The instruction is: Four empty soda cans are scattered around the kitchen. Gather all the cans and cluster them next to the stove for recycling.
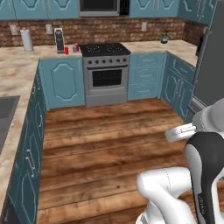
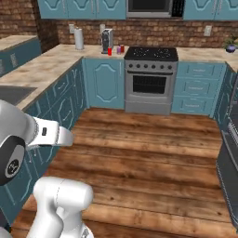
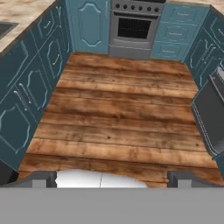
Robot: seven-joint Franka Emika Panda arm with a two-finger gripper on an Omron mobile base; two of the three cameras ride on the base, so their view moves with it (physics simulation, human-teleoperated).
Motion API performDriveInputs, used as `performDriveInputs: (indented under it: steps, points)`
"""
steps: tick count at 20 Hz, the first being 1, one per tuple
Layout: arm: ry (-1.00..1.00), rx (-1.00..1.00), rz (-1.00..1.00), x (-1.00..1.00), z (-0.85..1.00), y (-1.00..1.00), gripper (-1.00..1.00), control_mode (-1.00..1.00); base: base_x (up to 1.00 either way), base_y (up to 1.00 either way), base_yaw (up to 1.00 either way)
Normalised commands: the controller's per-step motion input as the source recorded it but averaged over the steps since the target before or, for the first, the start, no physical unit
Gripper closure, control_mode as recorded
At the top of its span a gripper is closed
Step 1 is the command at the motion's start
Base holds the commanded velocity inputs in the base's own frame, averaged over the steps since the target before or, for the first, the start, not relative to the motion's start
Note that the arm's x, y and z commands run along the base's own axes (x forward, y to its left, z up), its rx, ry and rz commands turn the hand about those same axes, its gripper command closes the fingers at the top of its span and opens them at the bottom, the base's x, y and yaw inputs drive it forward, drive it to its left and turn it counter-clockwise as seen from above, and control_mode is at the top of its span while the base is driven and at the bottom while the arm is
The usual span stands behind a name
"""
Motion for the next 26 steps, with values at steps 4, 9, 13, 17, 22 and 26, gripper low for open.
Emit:
performDriveInputs:
  steps: [4, 9, 13, 17, 22, 26]
  points:
    - [0.00, 0.00, 0.00, 0.00, 0.00, 0.00, -1.00, 1.00, -1.00, 0.19, -0.03]
    - [0.00, 0.00, 0.00, 0.00, 0.00, 0.00, -1.00, 1.00, -0.99, 0.25, -0.03]
    - [0.00, 0.00, 0.00, 0.00, 0.00, 0.00, -1.00, 1.00, -1.00, 0.23, -0.02]
    - [0.00, 0.00, 0.00, 0.00, 0.00, 0.00, -1.00, 1.00, -1.00, 0.19, -0.02]
    - [0.00, 0.00, 0.00, 0.00, 0.00, 0.00, -1.00, 1.00, -0.99, 0.13, -0.01]
    - [0.00, 0.00, 0.00, 0.00, 0.00, 0.00, -1.00, 1.00, -0.92, 0.16, 0.00]
